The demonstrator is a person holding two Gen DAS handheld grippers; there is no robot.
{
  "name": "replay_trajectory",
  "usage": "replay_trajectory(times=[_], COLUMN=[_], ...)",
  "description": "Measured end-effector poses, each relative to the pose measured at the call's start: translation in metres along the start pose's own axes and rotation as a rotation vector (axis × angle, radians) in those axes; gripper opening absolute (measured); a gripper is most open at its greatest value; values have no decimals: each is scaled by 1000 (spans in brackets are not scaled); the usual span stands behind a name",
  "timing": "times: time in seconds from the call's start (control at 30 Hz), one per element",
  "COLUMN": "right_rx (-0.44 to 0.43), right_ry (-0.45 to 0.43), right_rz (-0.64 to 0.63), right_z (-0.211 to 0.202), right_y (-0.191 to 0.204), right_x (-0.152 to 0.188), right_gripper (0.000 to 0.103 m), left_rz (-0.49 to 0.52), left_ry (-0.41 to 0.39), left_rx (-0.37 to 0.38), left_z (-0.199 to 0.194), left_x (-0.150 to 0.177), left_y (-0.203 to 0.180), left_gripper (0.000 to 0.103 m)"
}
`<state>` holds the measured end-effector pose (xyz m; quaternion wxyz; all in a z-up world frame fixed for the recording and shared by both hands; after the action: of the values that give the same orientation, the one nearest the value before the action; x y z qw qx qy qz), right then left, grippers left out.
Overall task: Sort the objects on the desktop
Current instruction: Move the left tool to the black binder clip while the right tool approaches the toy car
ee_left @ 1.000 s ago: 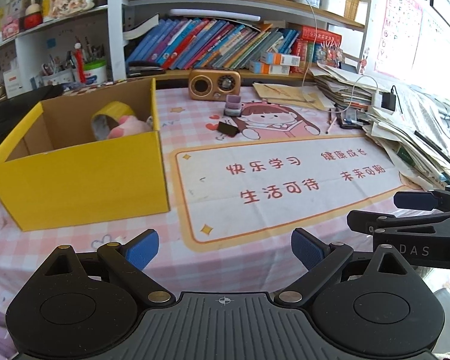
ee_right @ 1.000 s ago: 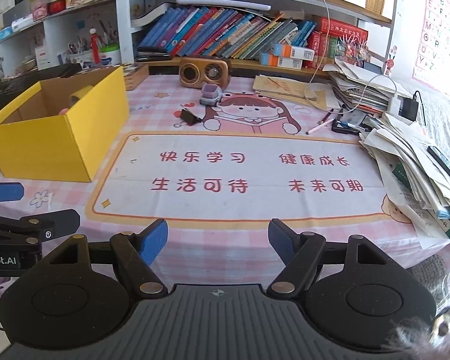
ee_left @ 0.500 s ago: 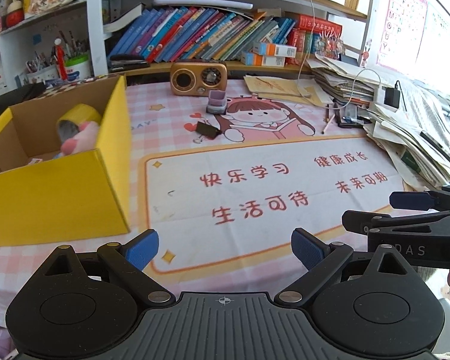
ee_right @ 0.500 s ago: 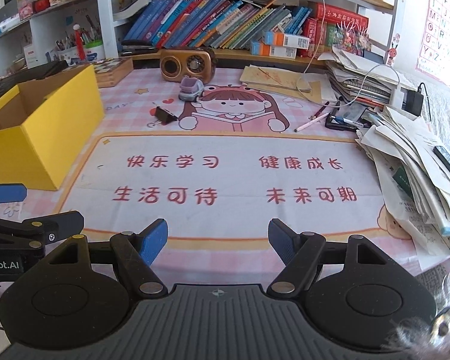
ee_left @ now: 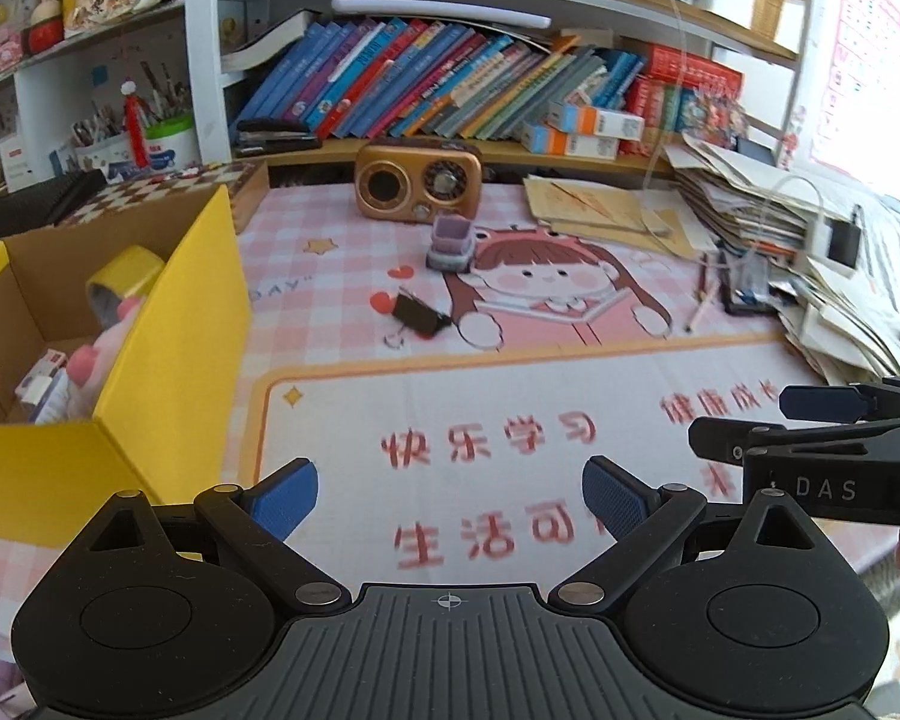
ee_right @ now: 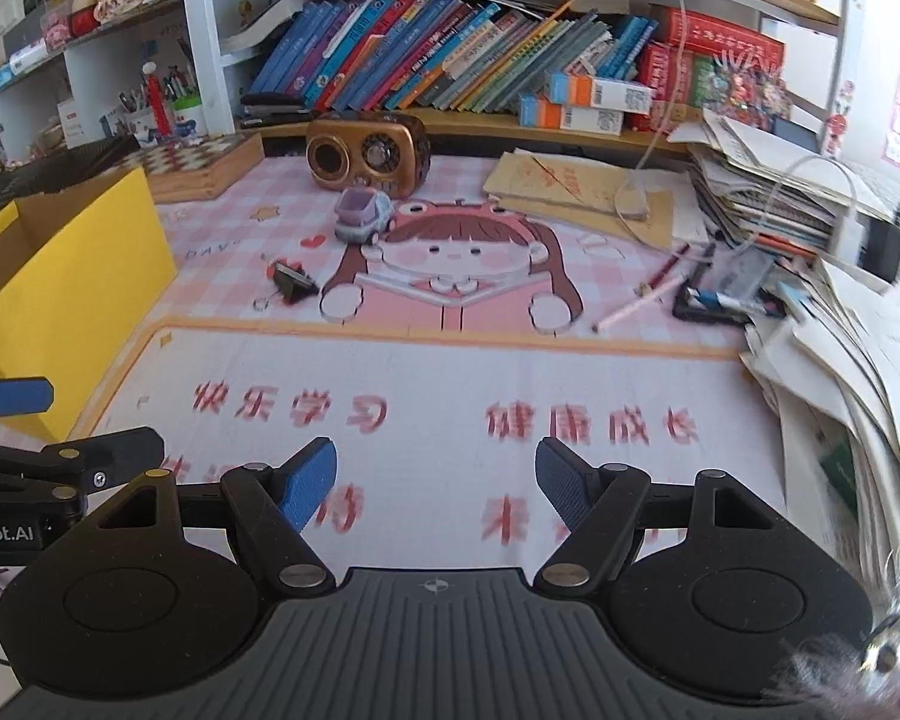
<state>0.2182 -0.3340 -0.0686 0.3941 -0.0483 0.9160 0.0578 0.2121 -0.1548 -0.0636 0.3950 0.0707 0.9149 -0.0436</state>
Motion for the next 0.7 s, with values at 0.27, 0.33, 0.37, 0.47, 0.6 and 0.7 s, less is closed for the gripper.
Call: replay_trajectory(times=[0.27, 0.33, 0.37, 0.47, 0.6, 0.7], right_rx=[-79, -98, -105, -136, -177, -202], right_ry=[-50, -63, -67, -74, -87, -95], right_rz=[-52, -65, -70, -85, -100, -113], right_z=[41, 53, 59, 79, 103, 119], right_y=[-18, -20, -21, -23, -23, -21], right_x=[-52, -64, -70, -86, -105, -116], right_gripper=[70, 70, 70, 70, 69, 69], left_rz=[-13, -20, -22, -25, -53, -67], left_ry=[-44, -52, -56, -56, -46, -36], left_rx=[-75, -90, -99, -125, -154, -168], left_z=[30, 38, 43, 58, 76, 89], left_x=[-35, -43, -47, -53, -57, -58], left_y=[-6, -6, -5, -4, -1, 0], left_gripper=[97, 97, 97, 97, 96, 96])
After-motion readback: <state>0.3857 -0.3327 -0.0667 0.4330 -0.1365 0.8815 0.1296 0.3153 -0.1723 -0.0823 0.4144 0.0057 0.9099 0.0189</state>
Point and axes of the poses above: each gripper's, at about its wrist camera, not at the fingertips, and z roughly the way its jaws point, y to its left, x to its underside, the point moved 6 cm from there along z, roughly the way its jaws point, and after that the axes turned 2 degrees about -x, right-handed, at the moved point
